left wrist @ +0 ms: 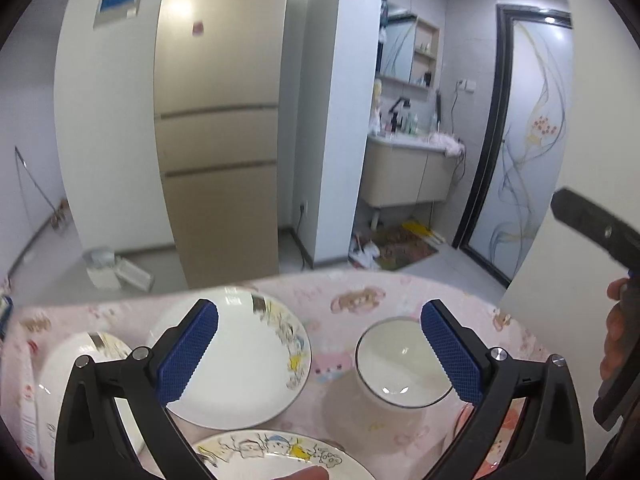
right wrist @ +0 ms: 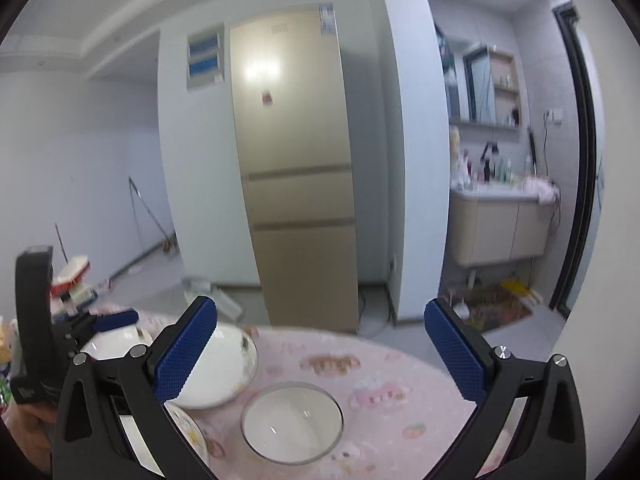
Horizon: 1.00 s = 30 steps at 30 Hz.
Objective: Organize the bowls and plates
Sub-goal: 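Move both tools to the white bowl and grip its rim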
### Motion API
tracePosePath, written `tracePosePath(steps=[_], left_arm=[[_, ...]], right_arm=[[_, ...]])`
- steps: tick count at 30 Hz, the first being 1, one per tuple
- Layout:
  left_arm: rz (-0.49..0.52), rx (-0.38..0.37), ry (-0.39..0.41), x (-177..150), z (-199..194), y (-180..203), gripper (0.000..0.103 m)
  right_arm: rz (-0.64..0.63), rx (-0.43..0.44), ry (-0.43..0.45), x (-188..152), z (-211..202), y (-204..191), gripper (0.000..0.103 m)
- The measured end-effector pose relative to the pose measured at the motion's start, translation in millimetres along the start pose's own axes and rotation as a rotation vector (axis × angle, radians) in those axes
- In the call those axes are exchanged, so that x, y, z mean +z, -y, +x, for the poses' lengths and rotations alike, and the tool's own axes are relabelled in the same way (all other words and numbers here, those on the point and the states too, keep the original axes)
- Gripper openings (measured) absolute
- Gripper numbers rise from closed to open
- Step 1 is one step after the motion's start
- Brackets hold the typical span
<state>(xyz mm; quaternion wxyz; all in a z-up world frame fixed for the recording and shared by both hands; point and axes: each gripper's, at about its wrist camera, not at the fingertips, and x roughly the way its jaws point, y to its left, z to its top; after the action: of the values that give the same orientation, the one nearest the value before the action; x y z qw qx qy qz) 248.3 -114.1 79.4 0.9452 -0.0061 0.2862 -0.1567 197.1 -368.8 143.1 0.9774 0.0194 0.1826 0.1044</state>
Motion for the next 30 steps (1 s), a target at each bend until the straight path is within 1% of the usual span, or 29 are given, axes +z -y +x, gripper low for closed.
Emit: tracePosePath(steps=[2, 5, 8, 11, 13, 16, 17, 19, 20, 22, 24, 27, 28, 29, 30], left_arm=[[-0.010, -0.014, -0.042, -8, 13, -2, 0.103], [-0.015, -0.024, -0.096, -19, 30, -1, 0.103], [-0.011, -0.011, -0.137, -27, 46, 1, 0.103], [-0.005, -0.008, -0.174, -32, 60, 2, 0.103], [0.003, 0.019, -0.192, -36, 66, 1, 0.103], [0.009, 0.048, -0.209, -41, 74, -1, 0.103], [-0.001, 0.043, -0.221, -43, 77, -2, 0.103], [-0.022, 0.022, -0.248, -46, 82, -3, 0.103], [-0.028, 0.012, -0.257, -47, 84, -3, 0.103], [-0.040, -0.013, -0.273, -49, 88, -3, 0.103], [-0.043, -0.022, -0.280, -50, 90, -1, 0.103], [-0.035, -0.012, -0.293, -52, 94, 0, 0.103], [-0.039, -0.011, -0.299, -53, 96, 0, 0.103], [-0.044, -0.018, -0.305, -54, 97, 0, 0.101], [-0.055, -0.037, -0.311, -55, 98, 0, 0.098]], right_arm=[[0.018, 0.024, -0.044, -8, 12, 9, 0.103], [0.059, 0.129, -0.083, -18, 27, 22, 0.103], [0.080, 0.154, -0.142, -30, 46, 38, 0.103], [0.138, 0.195, -0.210, -44, 66, 57, 0.103], [0.172, 0.208, -0.228, -56, 76, 66, 0.103], [0.188, 0.223, -0.306, -72, 95, 75, 0.103], [0.196, 0.243, -0.318, -75, 99, 77, 0.103], [0.219, 0.320, -0.362, -79, 114, 83, 0.103], [0.226, 0.343, -0.386, -82, 121, 86, 0.103], [0.222, 0.338, -0.447, -92, 134, 88, 0.103], [0.222, 0.329, -0.480, -102, 141, 90, 0.103], [0.226, 0.377, -0.507, -107, 144, 87, 0.103], [0.225, 0.379, -0.505, -107, 143, 87, 0.101], [0.224, 0.386, -0.510, -107, 142, 86, 0.094], [0.222, 0.399, -0.517, -108, 142, 84, 0.090]])
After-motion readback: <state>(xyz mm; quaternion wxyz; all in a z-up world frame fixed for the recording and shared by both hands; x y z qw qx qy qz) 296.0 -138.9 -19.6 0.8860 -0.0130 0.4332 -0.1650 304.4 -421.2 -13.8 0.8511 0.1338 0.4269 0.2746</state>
